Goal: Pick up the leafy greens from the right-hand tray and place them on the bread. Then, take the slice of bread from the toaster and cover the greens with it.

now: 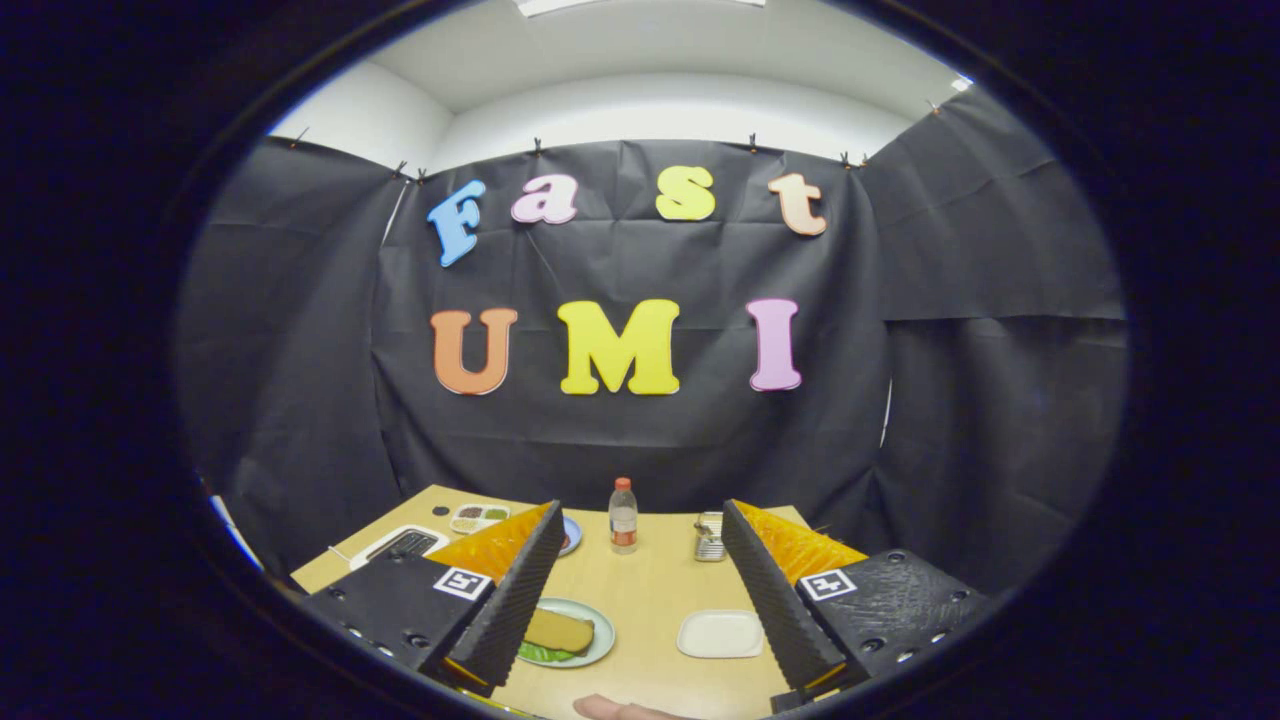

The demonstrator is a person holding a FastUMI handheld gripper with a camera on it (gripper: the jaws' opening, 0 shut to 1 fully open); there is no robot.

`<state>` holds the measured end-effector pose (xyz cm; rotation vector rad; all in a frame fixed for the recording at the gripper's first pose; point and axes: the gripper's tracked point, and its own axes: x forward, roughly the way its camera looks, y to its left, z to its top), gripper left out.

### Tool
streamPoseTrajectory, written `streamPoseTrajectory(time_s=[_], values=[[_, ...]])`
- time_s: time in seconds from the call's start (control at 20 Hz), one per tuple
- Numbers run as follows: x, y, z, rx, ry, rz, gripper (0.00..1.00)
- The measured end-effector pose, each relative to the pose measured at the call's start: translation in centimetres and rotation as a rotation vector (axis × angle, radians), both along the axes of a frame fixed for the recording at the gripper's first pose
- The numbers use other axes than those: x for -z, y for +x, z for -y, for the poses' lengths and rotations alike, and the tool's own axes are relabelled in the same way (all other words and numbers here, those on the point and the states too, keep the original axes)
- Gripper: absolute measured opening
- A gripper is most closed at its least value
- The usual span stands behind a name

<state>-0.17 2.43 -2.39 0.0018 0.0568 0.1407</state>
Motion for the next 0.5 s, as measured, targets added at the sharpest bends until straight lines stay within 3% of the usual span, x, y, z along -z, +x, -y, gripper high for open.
streamPoseTrajectory(time_s=[0.5], values=[[1.8,1.1,-0.8,-0.024,-0.040,-0.048,0.96]])
